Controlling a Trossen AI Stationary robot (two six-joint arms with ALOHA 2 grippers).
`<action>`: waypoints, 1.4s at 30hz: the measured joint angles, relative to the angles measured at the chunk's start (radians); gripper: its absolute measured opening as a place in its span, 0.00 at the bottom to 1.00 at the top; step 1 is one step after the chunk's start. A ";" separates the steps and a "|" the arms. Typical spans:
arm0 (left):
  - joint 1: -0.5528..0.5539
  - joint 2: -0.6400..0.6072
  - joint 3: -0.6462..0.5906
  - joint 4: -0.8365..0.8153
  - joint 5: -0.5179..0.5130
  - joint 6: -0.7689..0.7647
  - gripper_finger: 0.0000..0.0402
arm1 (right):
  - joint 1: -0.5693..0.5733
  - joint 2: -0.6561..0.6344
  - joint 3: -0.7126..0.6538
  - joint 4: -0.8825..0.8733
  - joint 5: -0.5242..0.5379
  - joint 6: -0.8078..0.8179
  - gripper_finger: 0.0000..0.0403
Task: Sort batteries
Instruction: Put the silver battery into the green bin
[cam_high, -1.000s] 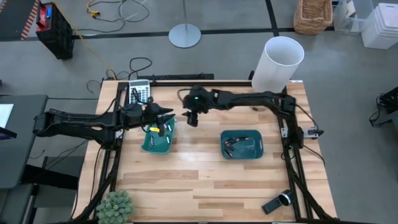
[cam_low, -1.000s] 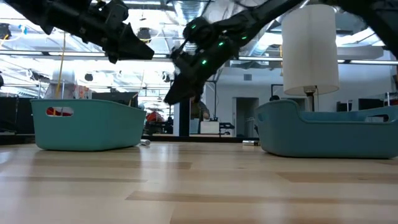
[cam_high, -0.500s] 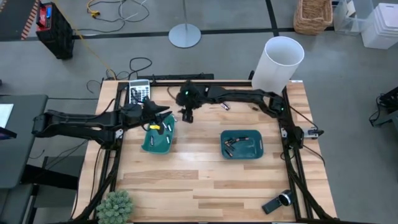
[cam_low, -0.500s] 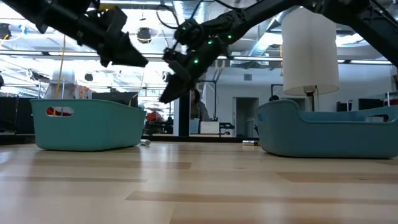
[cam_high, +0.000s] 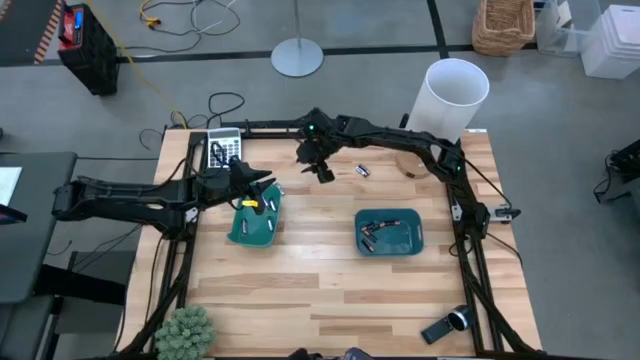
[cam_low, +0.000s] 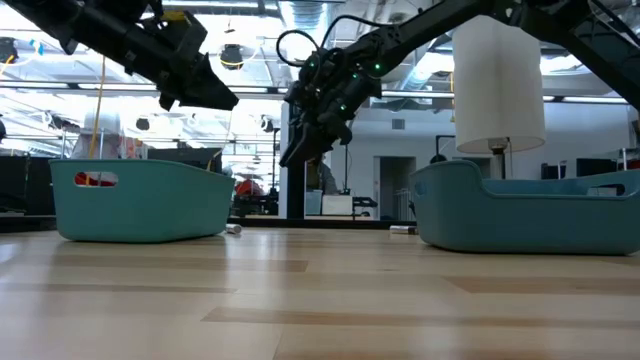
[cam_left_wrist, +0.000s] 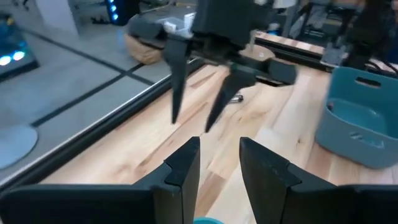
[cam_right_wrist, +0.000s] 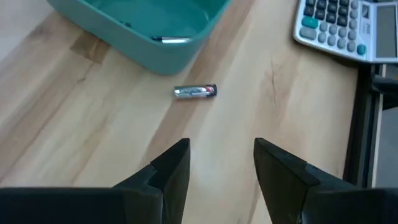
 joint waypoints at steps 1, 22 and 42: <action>0.009 0.006 0.000 0.000 -0.001 -0.017 0.26 | -0.003 0.000 0.000 0.001 -0.004 -0.002 0.48; 0.061 0.145 0.001 0.060 -0.002 -0.183 0.26 | -0.083 0.011 0.000 -0.015 -0.100 -0.058 0.48; 0.124 0.167 0.001 0.058 -0.019 -0.211 0.26 | -0.027 0.011 -0.053 -0.011 -0.146 0.065 0.48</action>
